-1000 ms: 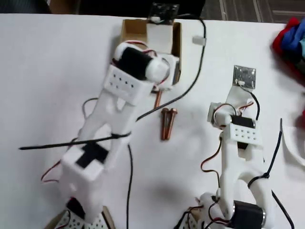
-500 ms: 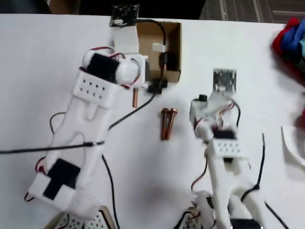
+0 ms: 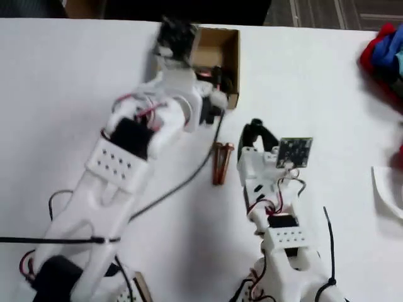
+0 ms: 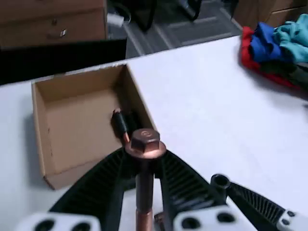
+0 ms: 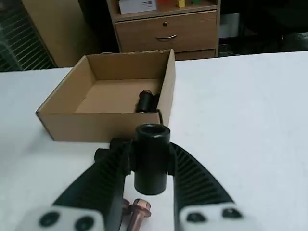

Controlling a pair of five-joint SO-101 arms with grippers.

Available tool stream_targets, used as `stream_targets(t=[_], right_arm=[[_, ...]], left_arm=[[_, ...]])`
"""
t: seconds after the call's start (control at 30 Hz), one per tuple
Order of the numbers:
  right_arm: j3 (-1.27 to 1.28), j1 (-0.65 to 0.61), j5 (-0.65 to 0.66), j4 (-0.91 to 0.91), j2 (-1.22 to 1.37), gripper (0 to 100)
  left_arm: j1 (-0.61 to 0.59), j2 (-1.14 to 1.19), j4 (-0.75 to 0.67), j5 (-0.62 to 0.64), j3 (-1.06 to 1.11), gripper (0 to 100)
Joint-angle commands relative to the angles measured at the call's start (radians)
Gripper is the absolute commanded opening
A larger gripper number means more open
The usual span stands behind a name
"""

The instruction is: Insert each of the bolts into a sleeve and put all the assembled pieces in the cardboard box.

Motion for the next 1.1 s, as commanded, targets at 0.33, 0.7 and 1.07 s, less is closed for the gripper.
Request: stream_targets(t=[0.33, 0.7, 1.07], right_arm=[[0.117, -0.061, 0.236, -0.435, 0.013, 2.0], [0.086, -0.031, 0.227, -0.921, 0.302, 2.0], [-0.158, -0.087, 0.261, -1.362, 0.886, 1.9]], left_arm=[[0.066, -0.244, -0.331, -0.150, 0.308, 2], [-0.009, -0.239, -0.347, 0.173, 0.245, 2], [-0.002, -0.249, -0.308, 0.226, 0.128, 2]])
